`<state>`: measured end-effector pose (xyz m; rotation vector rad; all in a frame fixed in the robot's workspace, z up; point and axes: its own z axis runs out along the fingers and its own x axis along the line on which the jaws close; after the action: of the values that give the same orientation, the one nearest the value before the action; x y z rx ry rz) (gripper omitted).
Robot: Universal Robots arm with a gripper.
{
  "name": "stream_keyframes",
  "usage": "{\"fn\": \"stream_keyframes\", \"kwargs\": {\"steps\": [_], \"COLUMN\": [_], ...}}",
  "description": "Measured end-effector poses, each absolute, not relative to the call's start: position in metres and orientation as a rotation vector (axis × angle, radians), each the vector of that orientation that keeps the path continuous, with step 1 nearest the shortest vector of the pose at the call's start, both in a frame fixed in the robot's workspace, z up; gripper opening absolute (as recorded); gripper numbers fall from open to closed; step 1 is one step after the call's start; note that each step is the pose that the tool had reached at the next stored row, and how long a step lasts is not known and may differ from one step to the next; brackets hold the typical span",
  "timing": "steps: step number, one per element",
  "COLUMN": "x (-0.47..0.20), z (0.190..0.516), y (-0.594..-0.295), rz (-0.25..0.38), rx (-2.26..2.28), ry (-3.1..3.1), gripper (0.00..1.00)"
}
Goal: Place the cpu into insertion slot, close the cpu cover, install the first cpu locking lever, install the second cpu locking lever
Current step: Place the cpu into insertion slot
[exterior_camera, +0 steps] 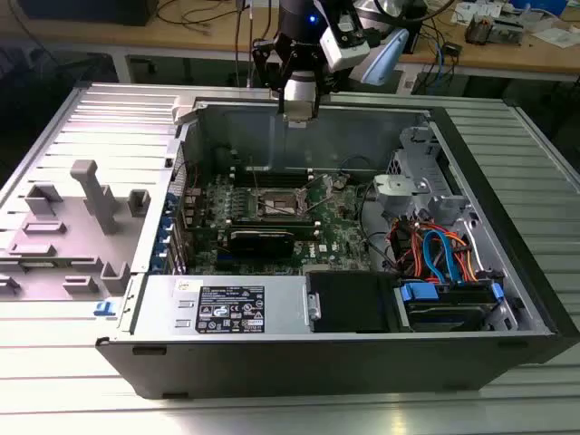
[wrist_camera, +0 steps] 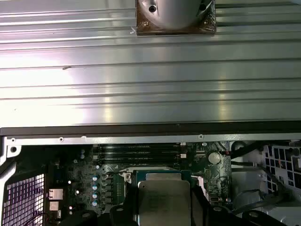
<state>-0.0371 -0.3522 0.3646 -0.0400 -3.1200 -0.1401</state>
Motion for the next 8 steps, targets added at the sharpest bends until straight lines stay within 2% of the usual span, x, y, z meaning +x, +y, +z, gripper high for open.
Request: {"fn": "stream_keyframes", "kwargs": {"steps": [8], "x": [-0.0370], "z": [0.3645], "y": [-0.3534], "rz": [-0.140], "rx": [-0.040], "ry": [-3.120], "gripper": [0.54]}}
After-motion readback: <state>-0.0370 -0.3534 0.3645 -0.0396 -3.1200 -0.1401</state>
